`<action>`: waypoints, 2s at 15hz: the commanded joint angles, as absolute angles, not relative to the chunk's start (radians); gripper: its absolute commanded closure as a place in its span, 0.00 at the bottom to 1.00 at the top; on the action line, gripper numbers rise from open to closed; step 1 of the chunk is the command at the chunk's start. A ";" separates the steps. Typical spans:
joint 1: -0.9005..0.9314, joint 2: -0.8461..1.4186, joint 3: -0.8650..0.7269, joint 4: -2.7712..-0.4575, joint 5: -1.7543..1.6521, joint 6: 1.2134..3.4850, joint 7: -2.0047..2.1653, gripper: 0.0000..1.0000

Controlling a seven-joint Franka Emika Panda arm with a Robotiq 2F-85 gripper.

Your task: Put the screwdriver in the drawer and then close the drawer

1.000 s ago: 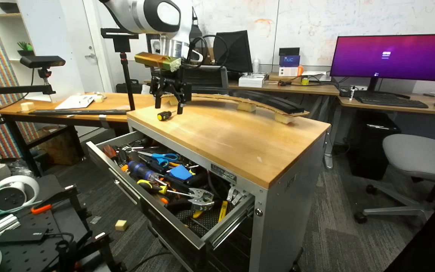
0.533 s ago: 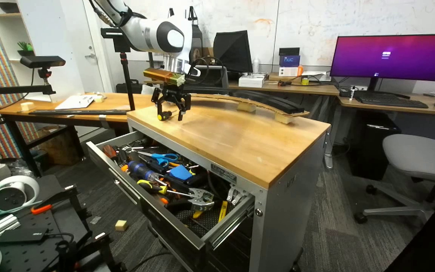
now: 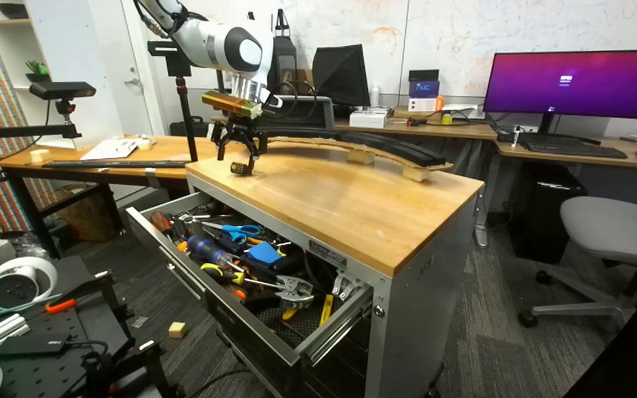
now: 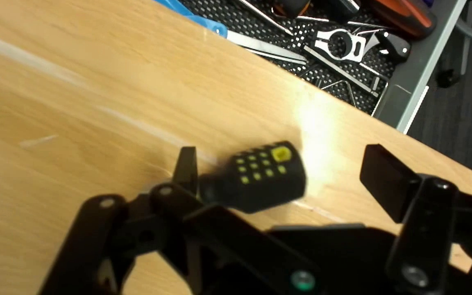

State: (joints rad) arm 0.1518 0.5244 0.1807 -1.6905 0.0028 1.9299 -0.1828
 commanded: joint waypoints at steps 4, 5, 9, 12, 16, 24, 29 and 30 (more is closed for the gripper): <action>0.168 0.533 0.183 -1.668 0.012 1.958 -0.170 0.00; 0.176 0.529 0.173 -1.682 0.003 1.992 -0.135 0.00; 0.207 0.536 0.135 -1.711 -0.059 2.107 -0.019 0.25; 0.221 0.547 0.114 -1.719 -0.099 2.135 0.042 0.41; 0.242 0.531 0.090 -1.737 -0.151 2.145 0.119 0.73; 0.224 0.420 0.052 -1.869 -0.219 1.954 0.138 0.87; 0.187 0.352 0.082 -2.014 -0.229 1.905 -0.019 0.86; 0.184 0.346 0.089 -2.036 -0.234 1.908 -0.063 0.86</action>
State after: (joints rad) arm 0.2045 0.4055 0.0596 -1.9386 -0.2018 1.9112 0.0478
